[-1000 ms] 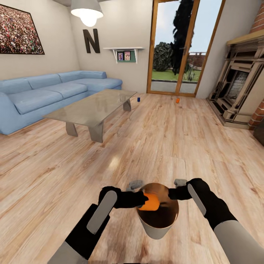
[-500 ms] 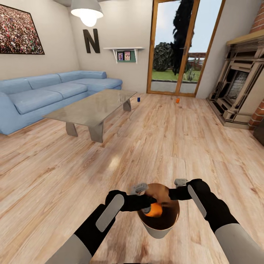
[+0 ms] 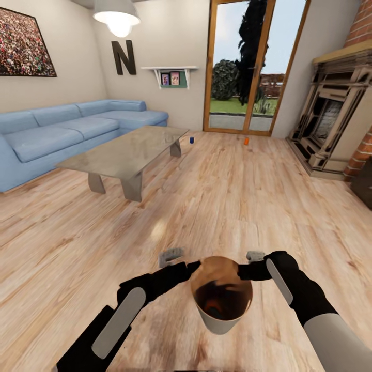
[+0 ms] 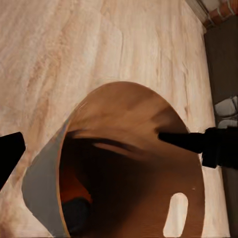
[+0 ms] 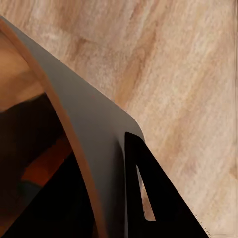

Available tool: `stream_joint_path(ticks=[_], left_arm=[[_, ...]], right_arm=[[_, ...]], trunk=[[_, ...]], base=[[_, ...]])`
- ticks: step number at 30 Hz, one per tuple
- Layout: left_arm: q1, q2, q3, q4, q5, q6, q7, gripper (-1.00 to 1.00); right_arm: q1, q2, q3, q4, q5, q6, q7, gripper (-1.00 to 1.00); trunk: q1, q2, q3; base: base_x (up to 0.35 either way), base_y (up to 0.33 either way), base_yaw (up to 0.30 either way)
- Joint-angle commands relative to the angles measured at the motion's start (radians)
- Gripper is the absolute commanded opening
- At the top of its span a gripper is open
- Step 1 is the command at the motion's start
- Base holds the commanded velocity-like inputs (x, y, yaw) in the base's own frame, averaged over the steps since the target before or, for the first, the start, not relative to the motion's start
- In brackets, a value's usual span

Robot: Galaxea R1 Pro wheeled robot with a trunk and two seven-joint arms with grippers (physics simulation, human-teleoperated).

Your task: Put the three can of soda from the living room inside the tash can in the kitchen.

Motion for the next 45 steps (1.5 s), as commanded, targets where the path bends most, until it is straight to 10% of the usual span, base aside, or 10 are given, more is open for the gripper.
stream_joint_path(ticks=[1, 9, 16, 20, 26, 32, 33, 35, 45], left_arm=[[0.005, 0.014, 0.001, -0.006, 0.004, -0.008, 0.000, 1.00], [0.079, 0.070, 0.126, -0.022, 0.004, -0.033, -0.020, 1.00], [0.117, 0.087, 0.164, 0.018, -0.001, -0.035, -0.018, 1.00], [0.121, 0.079, 0.225, 0.271, -0.003, -0.037, -0.019, 1.00], [0.101, 0.075, 0.238, 0.382, -0.001, -0.020, -0.004, 1.00], [0.081, 0.046, 0.238, 0.425, -0.002, 0.005, 0.249, 1.00], [0.074, -0.003, 0.235, 0.424, 0.000, 0.021, 0.459, 1.00], [0.072, -0.025, 0.235, 0.422, 0.003, 0.028, 0.521, 1.00], [0.071, -0.058, 0.235, 0.438, 0.003, 0.021, 0.573, 1.00]], right_arm=[[-0.001, -0.002, -0.001, 0.001, -0.022, 0.002, 0.004, -1.00], [-0.009, -0.016, -0.006, 0.002, -0.025, 0.002, 0.003, -1.00], [-0.012, -0.020, -0.009, 0.001, -0.024, 0.002, 0.002, -1.00], [-0.012, -0.032, -0.010, 0.000, -0.025, 0.000, 0.005, -1.00], [-0.011, -0.038, -0.012, -0.006, -0.026, 0.002, 0.006, -1.00], [-0.012, -0.039, -0.012, -0.016, -0.026, 0.002, 0.005, -1.00], [-0.013, -0.040, -0.012, -0.016, -0.026, 0.002, 0.005, -1.00], [-0.013, -0.040, -0.012, -0.016, -0.026, 0.002, 0.005, -1.00], [-0.011, -0.039, -0.012, -0.018, -0.026, 0.002, 0.005, -1.00]], trunk=[[0.000, 0.000, 0.000], [0.000, 0.000, 0.000], [0.000, 0.000, 0.000], [0.000, 0.000, 0.000], [0.000, 0.000, 0.000], [0.000, 0.000, -0.001], [0.000, 0.000, -0.001], [0.000, 0.000, -0.003], [-0.004, 0.002, 0.031]], base=[[0.000, 0.091, -0.258], [0.005, 0.243, -0.284], [0.172, 0.283, -0.293], [0.284, 0.233, -0.167], [0.323, 0.135, -0.025], [0.343, 0.022, -0.059], [0.108, 0.002, -0.238], [0.071, 0.001, -0.249], [0.005, 0.000, -0.068]])
